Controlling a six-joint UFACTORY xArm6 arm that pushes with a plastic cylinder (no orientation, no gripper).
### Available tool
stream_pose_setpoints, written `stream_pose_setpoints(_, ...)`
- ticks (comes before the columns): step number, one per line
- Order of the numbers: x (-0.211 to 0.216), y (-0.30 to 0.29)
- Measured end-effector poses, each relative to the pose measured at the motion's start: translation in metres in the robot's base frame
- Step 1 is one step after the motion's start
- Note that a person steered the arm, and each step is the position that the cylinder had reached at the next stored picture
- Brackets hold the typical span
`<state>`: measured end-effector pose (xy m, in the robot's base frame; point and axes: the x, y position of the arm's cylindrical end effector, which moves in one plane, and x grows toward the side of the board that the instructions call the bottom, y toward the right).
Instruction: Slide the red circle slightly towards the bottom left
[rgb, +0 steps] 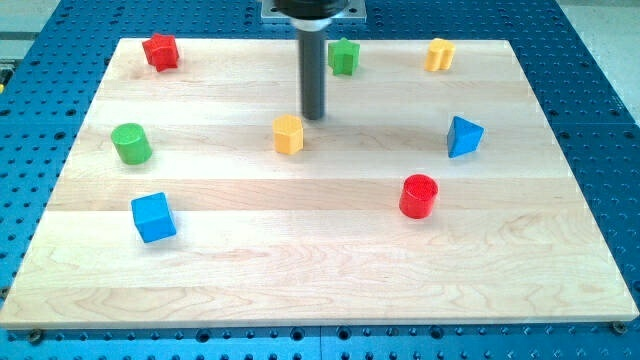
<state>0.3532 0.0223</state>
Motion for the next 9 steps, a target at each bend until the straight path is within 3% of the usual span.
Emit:
stream_pose_setpoints(1, 0.065, 0.044)
stream_pose_setpoints(3, 0.105, 0.120)
stream_pose_setpoints(4, 0.136, 0.111)
stream_pose_setpoints(5, 0.151, 0.020)
stream_pose_setpoints(7, 0.151, -0.034)
stream_pose_setpoints(9, 0.154, 0.018)
